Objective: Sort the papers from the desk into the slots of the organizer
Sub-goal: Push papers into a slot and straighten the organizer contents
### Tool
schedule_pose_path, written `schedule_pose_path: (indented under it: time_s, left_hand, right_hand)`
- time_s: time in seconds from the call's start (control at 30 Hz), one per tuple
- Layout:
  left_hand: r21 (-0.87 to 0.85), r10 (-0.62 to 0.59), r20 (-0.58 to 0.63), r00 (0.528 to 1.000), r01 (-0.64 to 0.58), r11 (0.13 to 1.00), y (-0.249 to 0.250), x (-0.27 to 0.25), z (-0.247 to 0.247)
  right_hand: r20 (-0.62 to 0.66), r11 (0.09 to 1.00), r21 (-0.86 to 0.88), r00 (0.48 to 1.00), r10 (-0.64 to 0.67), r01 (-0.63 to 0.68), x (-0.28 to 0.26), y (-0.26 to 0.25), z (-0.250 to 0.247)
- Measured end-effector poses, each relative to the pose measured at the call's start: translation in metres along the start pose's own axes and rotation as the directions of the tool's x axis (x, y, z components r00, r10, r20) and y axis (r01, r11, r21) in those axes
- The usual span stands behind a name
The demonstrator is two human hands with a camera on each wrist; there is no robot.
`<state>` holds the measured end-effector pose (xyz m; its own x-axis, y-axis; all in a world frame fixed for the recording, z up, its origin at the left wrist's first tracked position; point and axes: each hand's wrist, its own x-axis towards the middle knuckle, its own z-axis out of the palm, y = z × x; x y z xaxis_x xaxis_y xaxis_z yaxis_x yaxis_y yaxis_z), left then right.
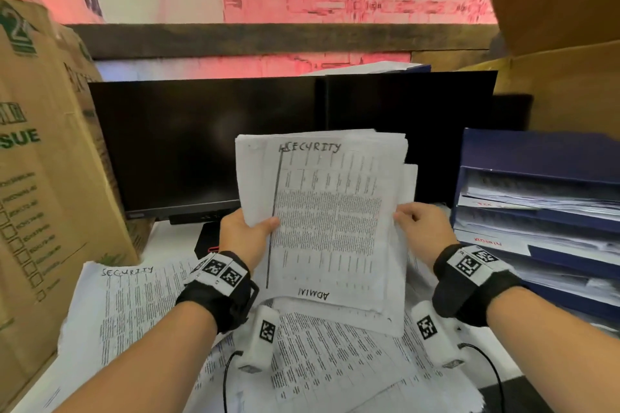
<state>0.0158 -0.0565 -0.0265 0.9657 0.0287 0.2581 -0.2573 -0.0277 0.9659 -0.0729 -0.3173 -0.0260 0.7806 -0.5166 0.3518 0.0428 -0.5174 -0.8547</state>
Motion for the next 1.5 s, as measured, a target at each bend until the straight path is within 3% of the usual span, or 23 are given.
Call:
schedule_pose_path:
  time_s: [0.17, 0.4, 0.57, 0.7, 0.9, 1.0, 1.13, 1.27, 1.33, 1.5]
  left_hand:
    - [-0.016, -0.024, -0.195, 0.981, 0.021, 1.000, 0.000, 0.011, -0.030]
    - [-0.011, 0.037, -0.288, 0.957, -0.041, 0.999, 0.024, 0.017, -0.082]
    - [-0.032, 0.039, -0.219, 0.975, -0.047, 0.998, 0.030, 0.012, -0.089]
    - [-0.089, 0.005, -0.056, 0.998, -0.010, 0.996, 0.029, 0.001, -0.069]
    - [-0.117, -0.018, 0.120, 0.993, 0.032, 0.993, 0.027, -0.016, -0.020]
    - [-0.149, -0.022, 0.129, 0.991, 0.041, 0.988, 0.024, -0.021, -0.002]
    - [-0.166, -0.055, 0.128, 0.990, 0.077, 0.983, 0.019, -0.026, 0.013]
    - [-0.165, -0.065, 0.201, 0.977, 0.099, 0.981, 0.017, -0.038, 0.025]
    - [-0.190, -0.060, 0.216, 0.975, 0.102, 0.976, 0.017, -0.039, 0.027]
    - [-0.151, 0.080, 0.256, 0.963, -0.042, 0.988, 0.029, -0.034, 0.019]
  right_hand:
    - [-0.086, 0.983, -0.139, 0.990, 0.111, -0.123, 0.000, 0.008, -0.019]
    - [-0.132, 0.993, -0.103, 0.990, 0.049, -0.063, -0.011, 0.001, -0.025]
    - [-0.199, 1.000, -0.022, 0.980, 0.013, -0.018, -0.009, -0.010, -0.025]
    - [-0.139, 0.999, 0.044, 0.990, -0.002, 0.009, -0.014, -0.021, -0.031]
    - [-0.085, 0.985, 0.172, 0.996, -0.010, 0.025, -0.025, -0.029, -0.044]
    - [-0.063, 0.974, 0.228, 0.998, 0.018, -0.003, -0.029, -0.029, -0.055]
    - [0.084, 0.893, 0.443, 0.995, 0.044, -0.077, -0.033, -0.024, -0.061]
    - [0.112, 0.914, 0.401, 0.994, 0.019, -0.063, -0.036, -0.024, -0.054]
    - [0.120, 0.881, 0.467, 0.992, 0.029, -0.082, -0.036, -0.025, -0.053]
    - [0.223, 0.858, 0.508, 0.974, -0.045, -0.077, -0.040, -0.029, -0.061]
